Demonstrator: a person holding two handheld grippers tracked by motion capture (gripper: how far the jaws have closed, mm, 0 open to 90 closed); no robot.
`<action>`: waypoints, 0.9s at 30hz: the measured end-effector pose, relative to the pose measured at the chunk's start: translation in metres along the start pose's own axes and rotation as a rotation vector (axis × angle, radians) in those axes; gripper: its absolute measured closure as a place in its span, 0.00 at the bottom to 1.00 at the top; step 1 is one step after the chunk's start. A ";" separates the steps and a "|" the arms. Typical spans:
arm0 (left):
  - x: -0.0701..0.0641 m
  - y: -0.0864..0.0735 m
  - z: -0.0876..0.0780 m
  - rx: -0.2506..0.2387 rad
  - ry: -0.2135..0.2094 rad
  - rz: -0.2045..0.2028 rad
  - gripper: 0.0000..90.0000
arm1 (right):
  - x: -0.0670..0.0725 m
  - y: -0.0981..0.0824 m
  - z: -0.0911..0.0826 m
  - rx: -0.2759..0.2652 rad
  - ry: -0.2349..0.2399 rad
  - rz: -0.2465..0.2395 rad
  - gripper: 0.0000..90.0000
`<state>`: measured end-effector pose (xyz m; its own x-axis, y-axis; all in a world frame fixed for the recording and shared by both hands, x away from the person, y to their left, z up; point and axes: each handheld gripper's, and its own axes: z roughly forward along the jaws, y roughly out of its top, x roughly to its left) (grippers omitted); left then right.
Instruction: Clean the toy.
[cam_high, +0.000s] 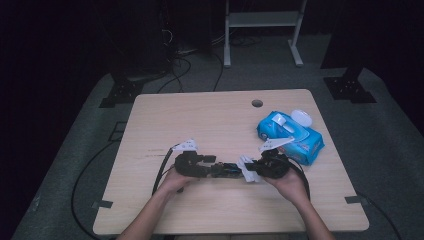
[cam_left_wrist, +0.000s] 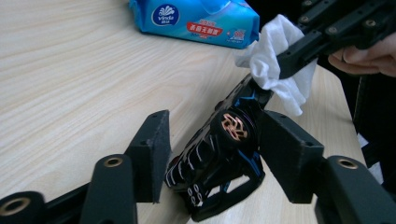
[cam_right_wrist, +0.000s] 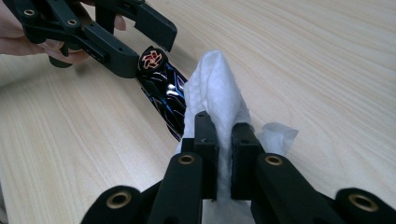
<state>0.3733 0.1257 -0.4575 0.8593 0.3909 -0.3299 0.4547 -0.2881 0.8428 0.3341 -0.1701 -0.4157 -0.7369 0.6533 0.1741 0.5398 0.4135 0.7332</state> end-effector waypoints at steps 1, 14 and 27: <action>0.000 0.000 0.001 -0.001 -0.005 -0.007 0.44 | 0.000 0.000 0.000 0.000 0.000 0.000 0.93; 0.001 0.008 0.009 0.066 -0.038 -0.034 0.46 | 0.001 0.000 -0.001 0.006 0.002 -0.010 0.93; -0.002 0.005 0.012 0.106 -0.064 -0.018 0.43 | 0.005 -0.009 -0.004 -0.005 0.031 -0.002 0.93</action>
<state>0.3768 0.1131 -0.4575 0.8624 0.3413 -0.3739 0.4894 -0.3735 0.7880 0.3241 -0.1733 -0.4184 -0.7502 0.6325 0.1929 0.5362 0.4112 0.7371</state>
